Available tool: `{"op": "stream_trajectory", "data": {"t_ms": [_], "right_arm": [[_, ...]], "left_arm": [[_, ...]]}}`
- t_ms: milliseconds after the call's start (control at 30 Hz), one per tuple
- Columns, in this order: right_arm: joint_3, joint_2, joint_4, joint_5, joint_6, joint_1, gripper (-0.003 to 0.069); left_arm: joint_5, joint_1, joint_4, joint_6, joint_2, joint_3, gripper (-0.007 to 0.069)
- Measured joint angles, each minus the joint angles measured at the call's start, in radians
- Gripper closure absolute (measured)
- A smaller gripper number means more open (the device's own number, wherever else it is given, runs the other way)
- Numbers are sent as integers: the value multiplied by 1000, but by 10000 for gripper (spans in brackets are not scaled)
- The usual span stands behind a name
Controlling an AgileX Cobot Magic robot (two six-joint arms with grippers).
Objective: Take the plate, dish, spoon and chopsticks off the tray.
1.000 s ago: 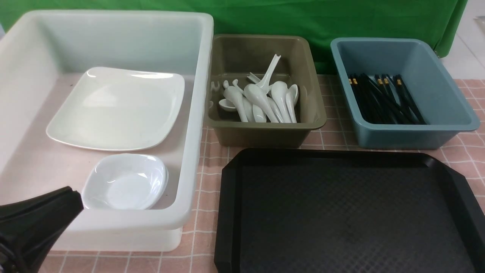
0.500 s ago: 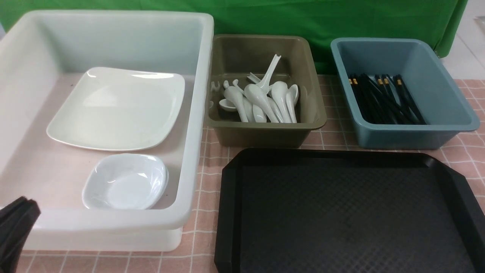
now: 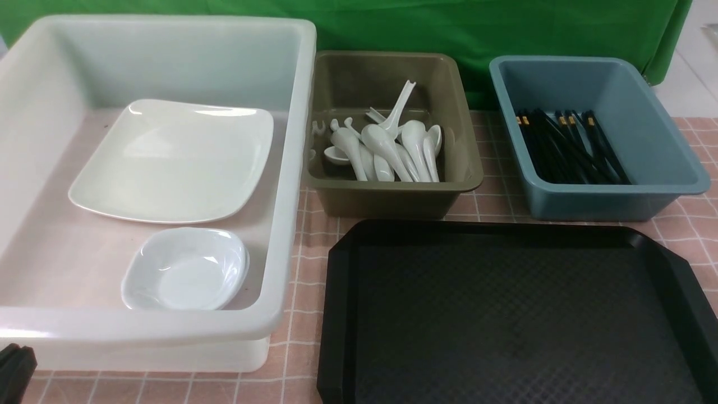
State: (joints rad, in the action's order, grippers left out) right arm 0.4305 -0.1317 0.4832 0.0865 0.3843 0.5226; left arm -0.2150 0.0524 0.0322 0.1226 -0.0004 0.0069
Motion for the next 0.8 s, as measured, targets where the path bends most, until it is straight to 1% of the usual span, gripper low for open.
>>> {"op": "stream_trajectory", "data": {"t_ms": [267, 733, 800], "right_arm": [[0, 0, 0, 0, 0, 0, 445], [0, 0, 0, 0, 0, 0, 422], [0, 0, -40, -5, -27, 0, 422]], "left_arm": [[0, 0, 0, 0, 0, 0, 620], [0, 0, 0, -2, 0, 0, 620], [0, 0, 0, -2, 0, 0, 620]]}}
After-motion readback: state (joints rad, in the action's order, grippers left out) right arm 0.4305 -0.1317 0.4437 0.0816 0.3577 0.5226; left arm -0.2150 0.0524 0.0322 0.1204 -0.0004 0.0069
